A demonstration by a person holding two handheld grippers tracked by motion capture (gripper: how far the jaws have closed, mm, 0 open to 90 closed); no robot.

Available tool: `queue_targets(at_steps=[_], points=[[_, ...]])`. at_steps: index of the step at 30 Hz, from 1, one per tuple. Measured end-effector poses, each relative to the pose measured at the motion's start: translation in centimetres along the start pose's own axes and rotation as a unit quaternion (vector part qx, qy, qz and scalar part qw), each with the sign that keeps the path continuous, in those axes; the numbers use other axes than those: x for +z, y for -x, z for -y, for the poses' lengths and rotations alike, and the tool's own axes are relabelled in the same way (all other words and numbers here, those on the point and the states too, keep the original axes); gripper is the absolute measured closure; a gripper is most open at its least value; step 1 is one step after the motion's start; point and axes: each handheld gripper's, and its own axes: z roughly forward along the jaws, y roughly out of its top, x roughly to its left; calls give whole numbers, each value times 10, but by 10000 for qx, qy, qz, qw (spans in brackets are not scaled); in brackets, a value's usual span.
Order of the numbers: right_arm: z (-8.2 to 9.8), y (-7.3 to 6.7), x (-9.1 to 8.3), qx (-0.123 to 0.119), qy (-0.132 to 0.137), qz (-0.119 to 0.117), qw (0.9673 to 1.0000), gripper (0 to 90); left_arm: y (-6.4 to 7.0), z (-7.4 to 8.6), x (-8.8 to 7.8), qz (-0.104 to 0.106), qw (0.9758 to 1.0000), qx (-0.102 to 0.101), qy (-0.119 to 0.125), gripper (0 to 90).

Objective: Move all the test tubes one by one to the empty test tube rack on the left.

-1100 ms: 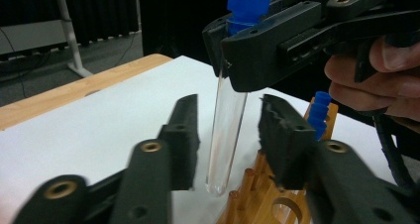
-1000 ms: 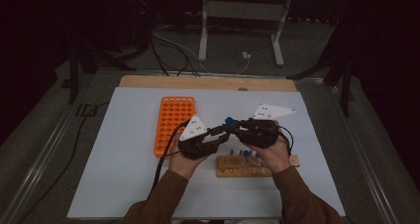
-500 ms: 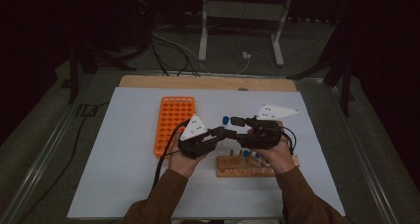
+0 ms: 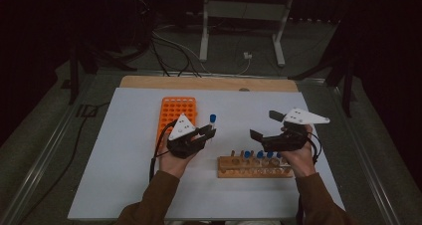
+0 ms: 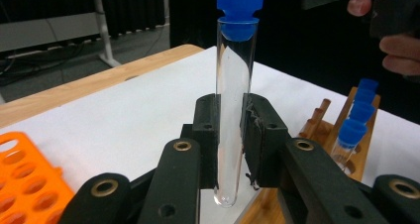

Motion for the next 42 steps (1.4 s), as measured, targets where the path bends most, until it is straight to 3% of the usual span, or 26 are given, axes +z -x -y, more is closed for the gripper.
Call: queue_targets(at_steps=[9,18,27,39,42], points=[[18,19,-18,211,-22,351,9992,1,-12,10,-12,-144,9998,-100,67,780],[43,39,-40,601,100,687,9958,1,-24,21,-23,-317,9993,-207,52,782],[59,48,-51,818,126,753,9937,1,-34,36,-27,-534,9981,-308,-23,782],[63,48,-55,784,110,793,9937,2,-34,59,-24,-622,9967,-331,-407,781],[64,48,-56,782,104,789,9938,2,-32,64,-22,-644,9955,-219,-665,781]])
